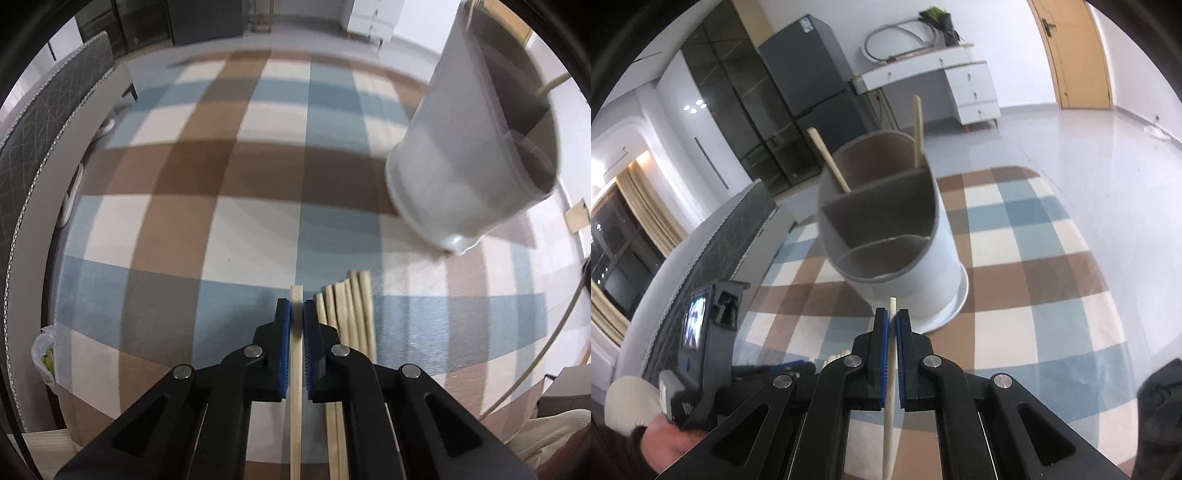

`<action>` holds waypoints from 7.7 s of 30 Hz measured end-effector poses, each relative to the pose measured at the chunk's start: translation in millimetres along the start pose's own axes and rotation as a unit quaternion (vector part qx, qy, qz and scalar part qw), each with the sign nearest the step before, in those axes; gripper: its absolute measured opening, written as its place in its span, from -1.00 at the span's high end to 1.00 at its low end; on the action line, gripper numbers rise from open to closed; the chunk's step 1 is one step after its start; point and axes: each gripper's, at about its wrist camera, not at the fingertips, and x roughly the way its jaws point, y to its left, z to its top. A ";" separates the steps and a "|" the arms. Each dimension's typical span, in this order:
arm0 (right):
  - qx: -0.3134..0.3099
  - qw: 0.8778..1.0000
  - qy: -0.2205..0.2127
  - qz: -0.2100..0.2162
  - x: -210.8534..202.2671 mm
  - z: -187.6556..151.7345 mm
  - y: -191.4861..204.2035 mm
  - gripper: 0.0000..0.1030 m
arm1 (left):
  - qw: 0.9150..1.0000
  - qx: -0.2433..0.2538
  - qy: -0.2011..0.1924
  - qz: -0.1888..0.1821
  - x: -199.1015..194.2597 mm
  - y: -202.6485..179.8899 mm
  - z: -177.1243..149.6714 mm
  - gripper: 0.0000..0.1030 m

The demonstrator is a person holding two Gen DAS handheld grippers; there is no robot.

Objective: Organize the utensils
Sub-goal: 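Close the left gripper on a chopstick while the right gripper holds its chopstick, then lift both held chopsticks and carry them above the utensil holder, then open both grippers to release the chopsticks into the holder, then withdraw both grippers and lower them toward the remaining chopsticks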

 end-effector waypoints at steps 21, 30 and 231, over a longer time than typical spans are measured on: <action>-0.065 0.996 -0.060 -0.006 -53.1 -22.6 46.0 0.93 | 0.976 0.030 -0.194 -0.093 -120.4 -9.9 -25.4 0.96; -0.066 0.995 -0.068 -0.006 -63.6 -26.1 46.5 0.93 | 0.978 0.049 -0.188 -0.072 -131.1 -17.8 -35.1 0.96; -0.194 0.953 0.213 -0.089 150.2 -43.6 93.4 0.81 | 0.971 -0.226 -0.077 -0.008 -45.9 118.6 14.6 -0.69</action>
